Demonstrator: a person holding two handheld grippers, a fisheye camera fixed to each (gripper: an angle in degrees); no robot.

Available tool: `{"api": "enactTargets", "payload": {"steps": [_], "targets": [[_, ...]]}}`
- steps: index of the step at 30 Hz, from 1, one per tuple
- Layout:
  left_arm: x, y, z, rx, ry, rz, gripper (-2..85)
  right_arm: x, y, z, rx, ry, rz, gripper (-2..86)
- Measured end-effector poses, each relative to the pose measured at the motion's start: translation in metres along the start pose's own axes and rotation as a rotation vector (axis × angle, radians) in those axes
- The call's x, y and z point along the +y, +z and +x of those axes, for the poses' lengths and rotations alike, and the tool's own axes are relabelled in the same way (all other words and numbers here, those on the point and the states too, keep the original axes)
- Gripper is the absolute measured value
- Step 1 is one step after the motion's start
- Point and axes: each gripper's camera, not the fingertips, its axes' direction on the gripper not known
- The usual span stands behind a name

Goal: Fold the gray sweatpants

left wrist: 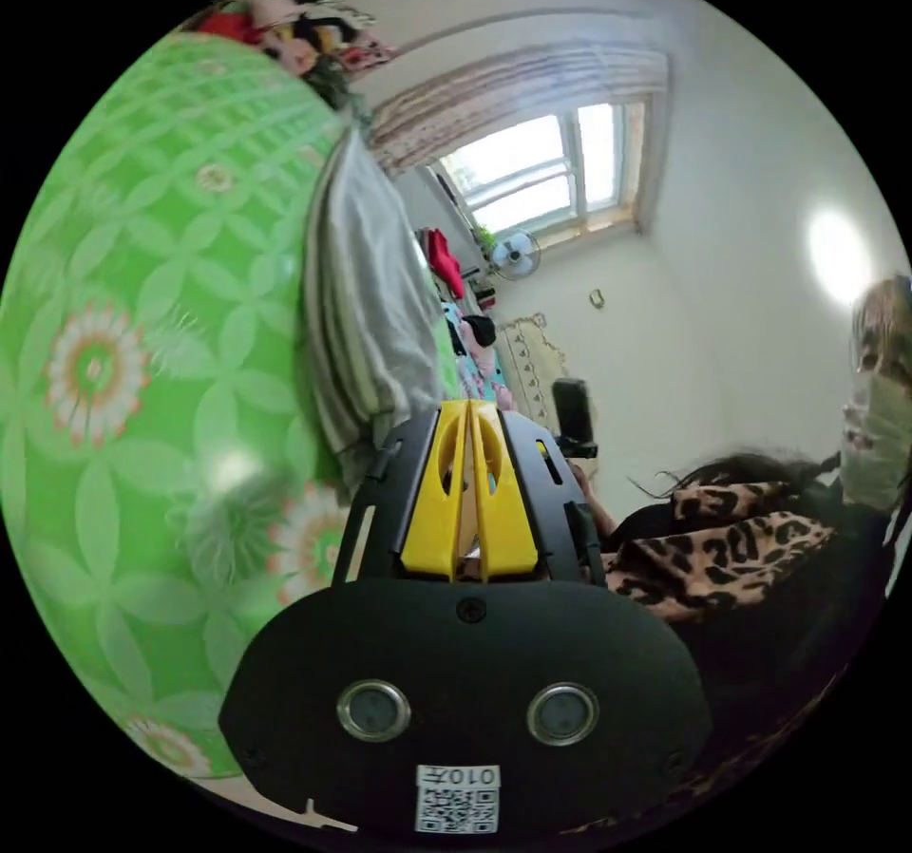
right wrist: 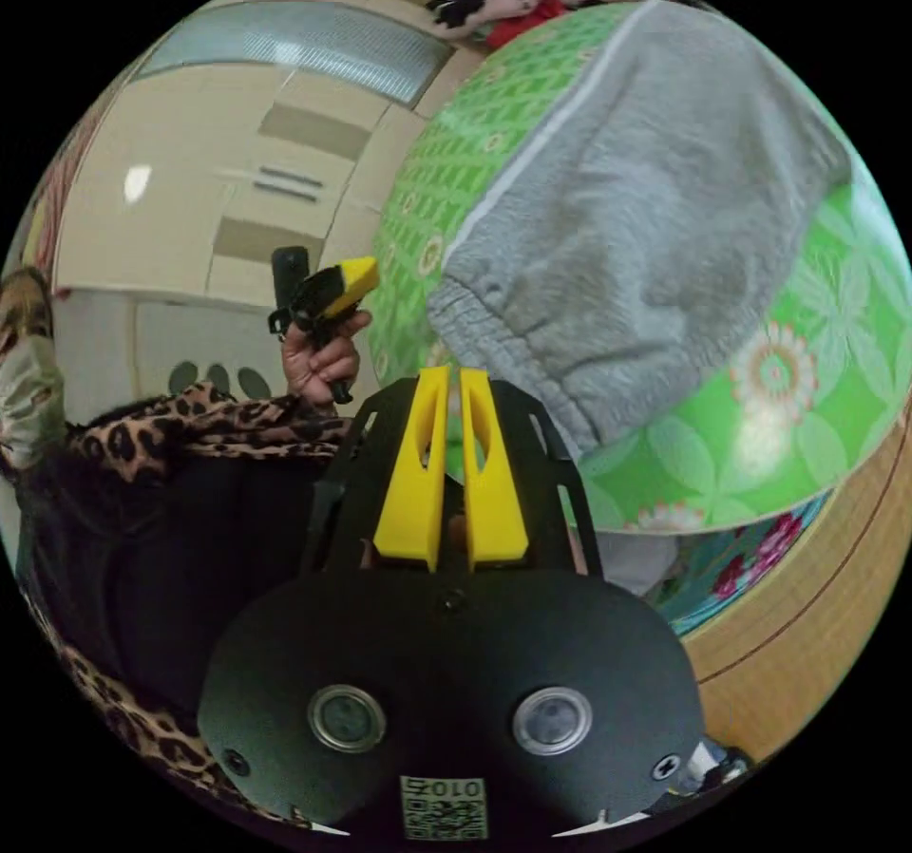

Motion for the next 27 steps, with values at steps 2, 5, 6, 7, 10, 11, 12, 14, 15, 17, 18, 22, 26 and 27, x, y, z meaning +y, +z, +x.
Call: {"api": "enactTargets", "payload": {"steps": [2, 5, 6, 7, 10, 11, 12, 14, 15, 17, 18, 22, 26, 27], "targets": [[-0.015, 0.021, 0.006, -0.073, 0.035, -0.053, -0.2, 0.011, -0.003, 0.026, 0.018, 0.074, 0.018, 4.5], [-0.020, 0.061, -0.020, -0.277, -0.069, -0.244, -0.2, 0.022, -0.003, 0.055, -0.045, 0.140, 0.055, 4.2], [-0.012, 0.059, -0.026, -0.293, -0.082, -0.219, -0.2, 0.025, -0.002, 0.065, -0.055, 0.165, 0.073, 4.2], [-0.007, 0.052, -0.032, -0.263, -0.146, -0.194, -0.3, 0.027, -0.002, 0.068, -0.057, 0.169, 0.080, 4.2], [-0.004, 0.048, -0.035, -0.259, -0.186, -0.181, -0.2, 0.033, -0.001, 0.088, -0.066, 0.211, 0.130, 4.3], [-0.005, 0.049, -0.036, -0.248, -0.192, -0.184, -0.2, 0.035, -0.004, 0.096, -0.094, 0.230, 0.166, 5.1], [-0.006, 0.050, -0.036, -0.219, -0.186, -0.189, -0.1, 0.038, -0.008, 0.105, -0.130, 0.242, 0.200, 6.1], [-0.007, 0.048, -0.033, -0.201, -0.177, -0.199, 0.1, 0.041, -0.013, 0.119, -0.173, 0.273, 0.235, 8.3], [-0.005, 0.044, -0.032, -0.184, -0.189, -0.203, 0.3, 0.043, -0.015, 0.129, -0.186, 0.302, 0.245, 9.9], [0.000, 0.032, -0.030, -0.201, -0.207, -0.149, 0.7, 0.044, -0.015, 0.142, -0.194, 0.325, 0.250, 11.8], [0.004, 0.022, -0.032, -0.231, -0.250, -0.090, 1.3, 0.042, -0.011, 0.149, -0.208, 0.331, 0.239, 12.5], [0.006, 0.016, -0.044, -0.230, -0.349, -0.026, 5.2, 0.030, 0.007, 0.166, -0.300, 0.330, 0.227, 14.1], [-0.002, 0.033, -0.044, -0.274, -0.324, -0.088, 8.4, 0.009, 0.039, 0.175, -0.317, 0.322, 0.153, 12.6], [-0.004, 0.037, -0.046, -0.258, -0.325, -0.095, 8.8, 0.005, 0.048, 0.175, -0.304, 0.326, 0.131, 10.6]]}}
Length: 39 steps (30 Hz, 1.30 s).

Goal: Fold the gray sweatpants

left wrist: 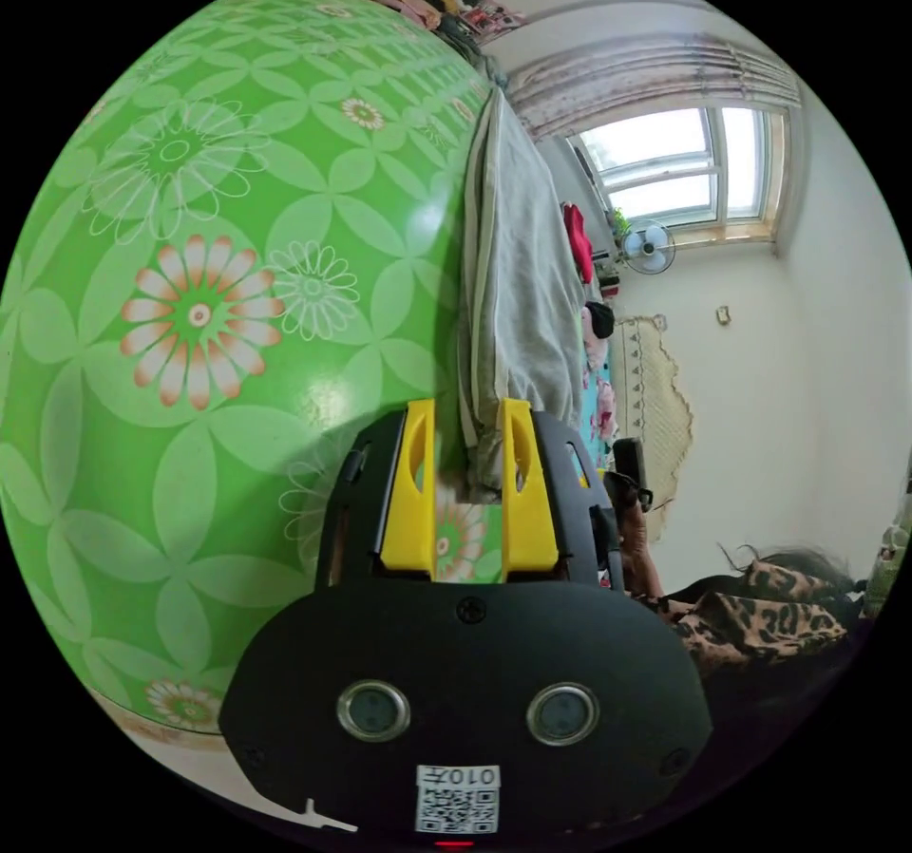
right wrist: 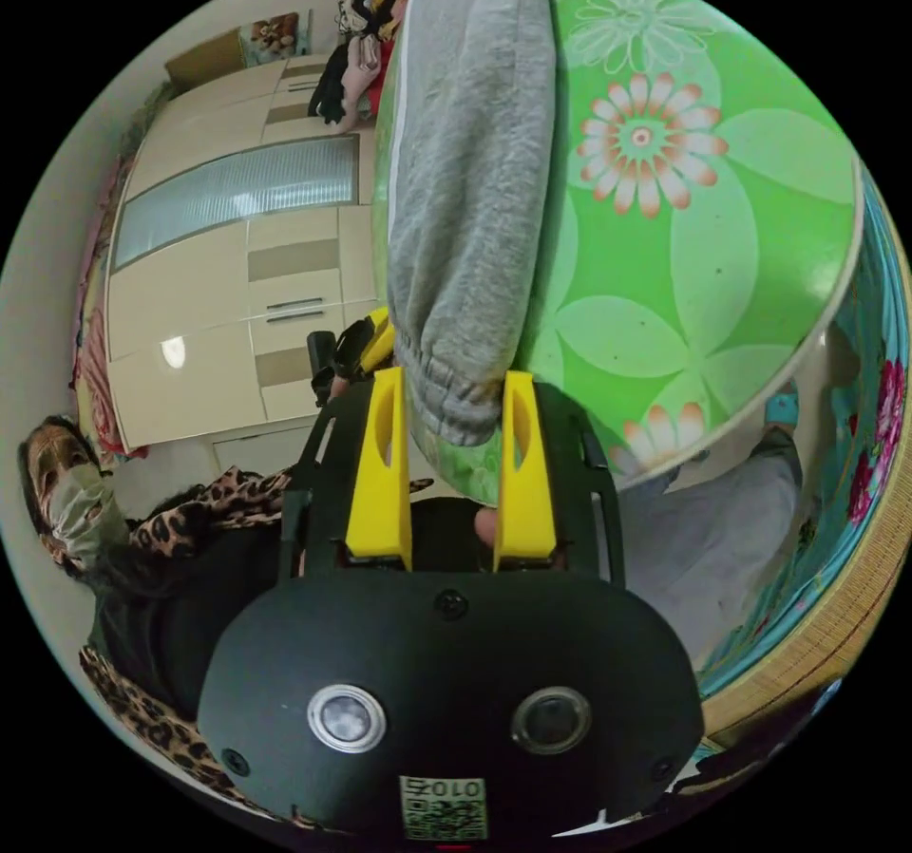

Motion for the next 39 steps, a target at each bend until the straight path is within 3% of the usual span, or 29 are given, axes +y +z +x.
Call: {"api": "enactTargets", "payload": {"steps": [5, 7, 9, 13, 19, 25, 30, 33, 35, 39], "targets": [[-0.009, 0.011, 0.009, -0.069, 0.060, -0.087, 8.4, -0.003, 0.012, -0.008, 0.160, -0.106, -0.144, 7.6], [-0.012, 0.014, 0.013, -0.095, 0.081, -0.102, 7.7, -0.002, -0.020, -0.007, 0.290, -0.093, -0.028, 6.5], [-0.012, 0.017, 0.015, -0.103, 0.087, -0.101, 7.3, -0.008, -0.082, -0.001, 0.175, -0.113, 0.215, 6.4], [-0.013, 0.022, 0.014, -0.081, 0.078, -0.095, 6.6, -0.062, -0.131, 0.009, 0.184, -0.077, 0.378, 10.1], [-0.011, 0.026, 0.019, -0.101, 0.068, -0.079, 5.9, -0.156, -0.112, 0.044, 0.183, 0.035, 0.365, 12.9], [-0.008, 0.030, 0.020, -0.105, 0.054, -0.051, 4.4, -0.195, -0.086, 0.056, 0.236, 0.034, 0.314, 6.1], [-0.007, 0.037, 0.027, -0.210, 0.093, -0.070, 1.2, -0.175, -0.108, 0.082, 0.218, 0.047, 0.348, 5.1], [-0.005, 0.040, 0.030, -0.203, 0.081, -0.083, 0.7, -0.166, -0.102, 0.092, 0.125, 0.005, 0.298, 7.4], [-0.004, 0.041, 0.031, -0.211, 0.097, -0.108, 0.9, -0.146, -0.098, 0.089, 0.179, -0.015, 0.299, 10.0], [-0.002, 0.024, 0.015, -0.140, 0.028, -0.026, 3.4, -0.077, -0.065, 0.097, 0.103, -0.057, 0.213, 13.7]]}}
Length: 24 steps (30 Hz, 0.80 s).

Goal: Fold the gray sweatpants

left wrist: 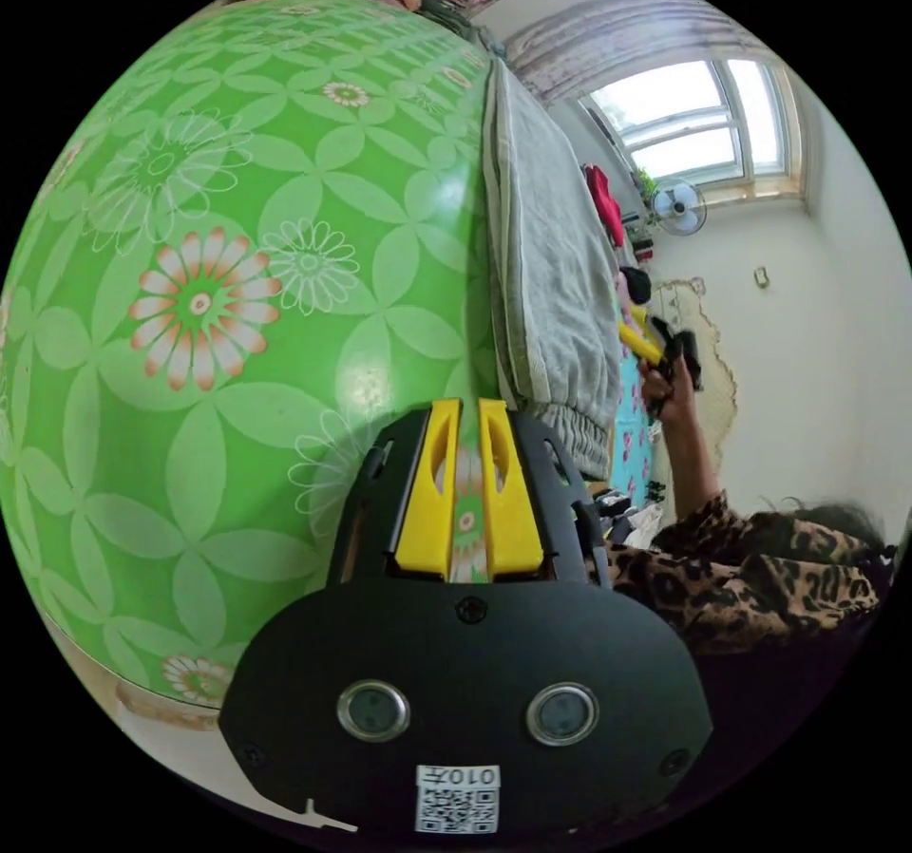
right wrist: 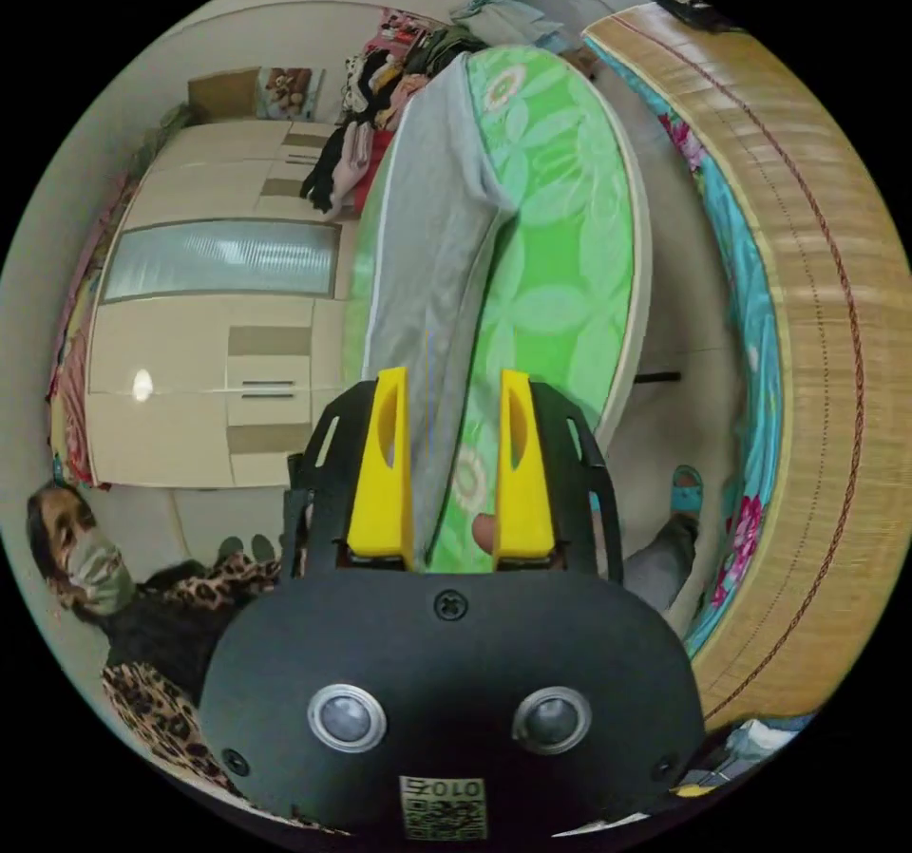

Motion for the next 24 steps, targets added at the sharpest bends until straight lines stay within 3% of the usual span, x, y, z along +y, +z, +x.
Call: {"api": "enactTargets", "payload": {"steps": [8, 17, 24], "targets": [[-0.009, -0.006, -0.023, 0.117, -0.028, -0.018, 8.9, 0.092, 0.074, -0.005, -0.098, -0.004, -0.177, 14.0], [-0.011, -0.014, -0.046, 0.208, -0.039, -0.019, 11.1, 0.087, 0.098, 0.014, -0.175, 0.080, -0.248, 8.3], [-0.012, -0.026, -0.078, 0.409, -0.087, 0.013, 14.6, 0.076, 0.068, -0.012, -0.486, 0.082, -0.171, 6.1]]}}
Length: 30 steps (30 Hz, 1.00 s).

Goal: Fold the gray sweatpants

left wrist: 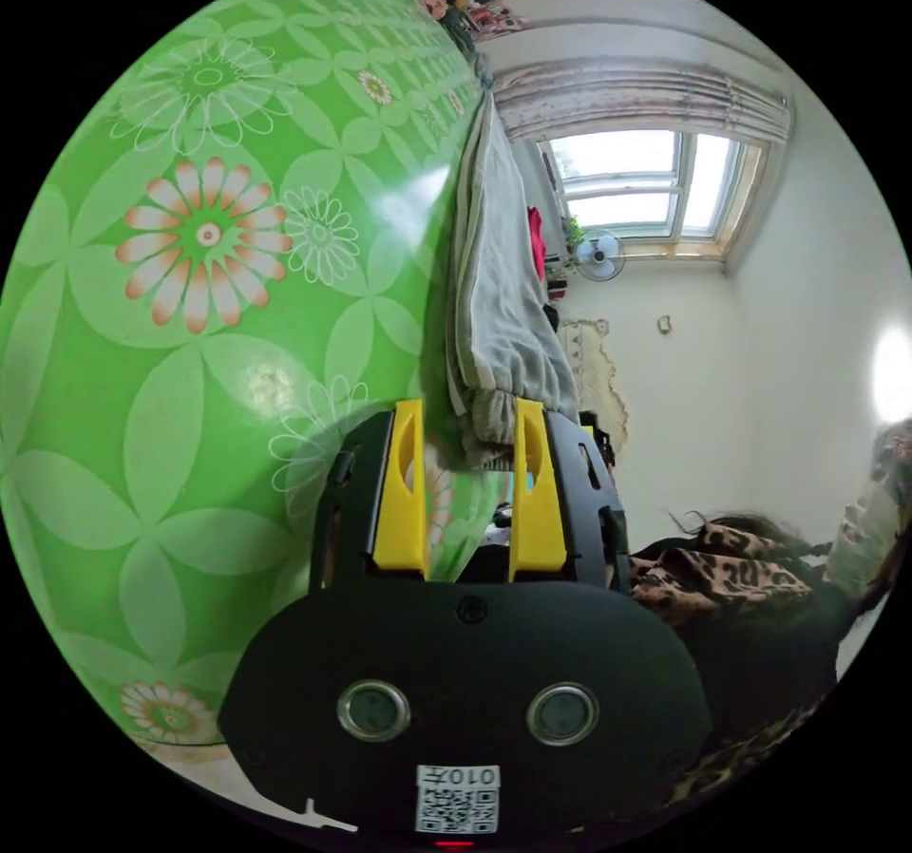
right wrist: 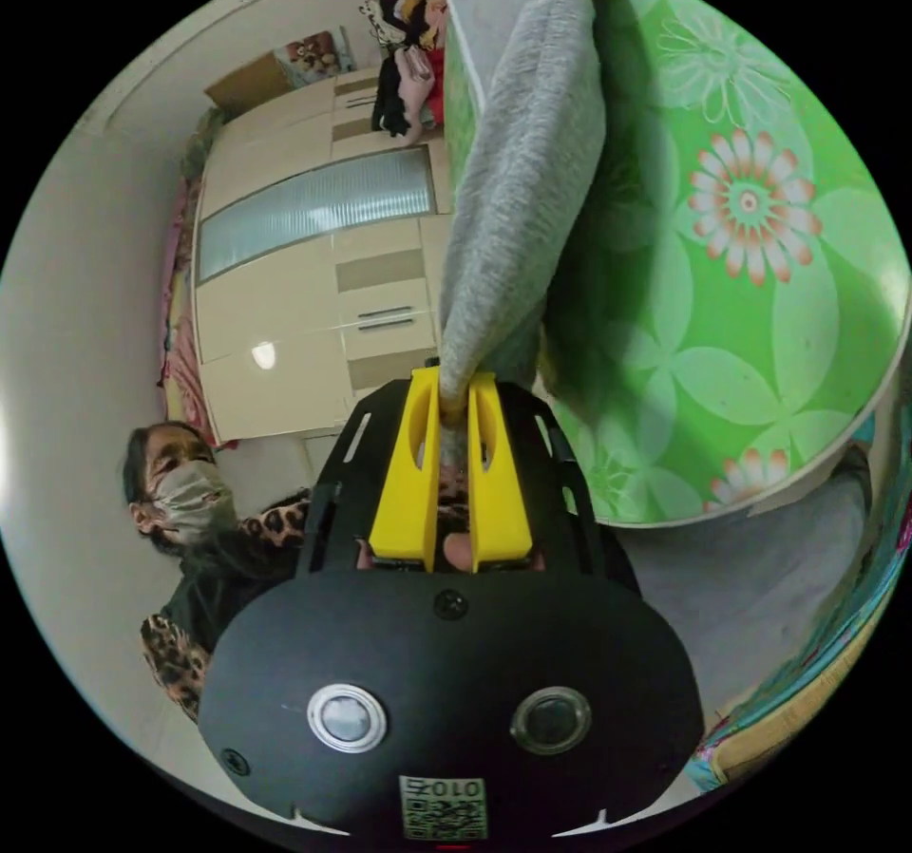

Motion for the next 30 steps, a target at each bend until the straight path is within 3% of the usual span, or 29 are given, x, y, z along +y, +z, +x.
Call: {"api": "enactTargets", "payload": {"steps": [4, 10, 15, 18, 23, 27, 30], "targets": [[-0.001, 0.001, -0.022, 0.166, -0.055, 0.021, 16.4, -0.009, -0.005, -0.006, -0.165, 0.001, 0.033, 6.0], [-0.005, 0.009, -0.045, 0.448, -0.137, 0.082, 17.4, -0.015, -0.014, -0.011, -0.115, -0.018, -0.010, 5.9], [-0.014, 0.029, -0.042, 0.489, -0.131, 0.010, 17.2, -0.010, -0.024, 0.004, -0.268, -0.016, 0.027, 5.9], [-0.026, 0.040, -0.047, 0.577, -0.149, 0.016, 16.6, -0.010, -0.025, 0.001, -0.225, -0.031, 0.000, 5.9], [-0.040, 0.044, -0.033, 0.506, -0.079, -0.047, 13.1, 0.001, -0.028, -0.009, -0.080, -0.059, -0.052, 5.9], [-0.025, 0.022, -0.011, 0.407, 0.051, -0.124, 11.7, 0.022, -0.011, -0.030, 0.108, -0.132, -0.232, 5.9], [-0.003, 0.012, -0.006, 0.338, 0.046, -0.188, 11.5, 0.042, 0.001, -0.011, 0.103, -0.009, -0.301, 6.0]]}}
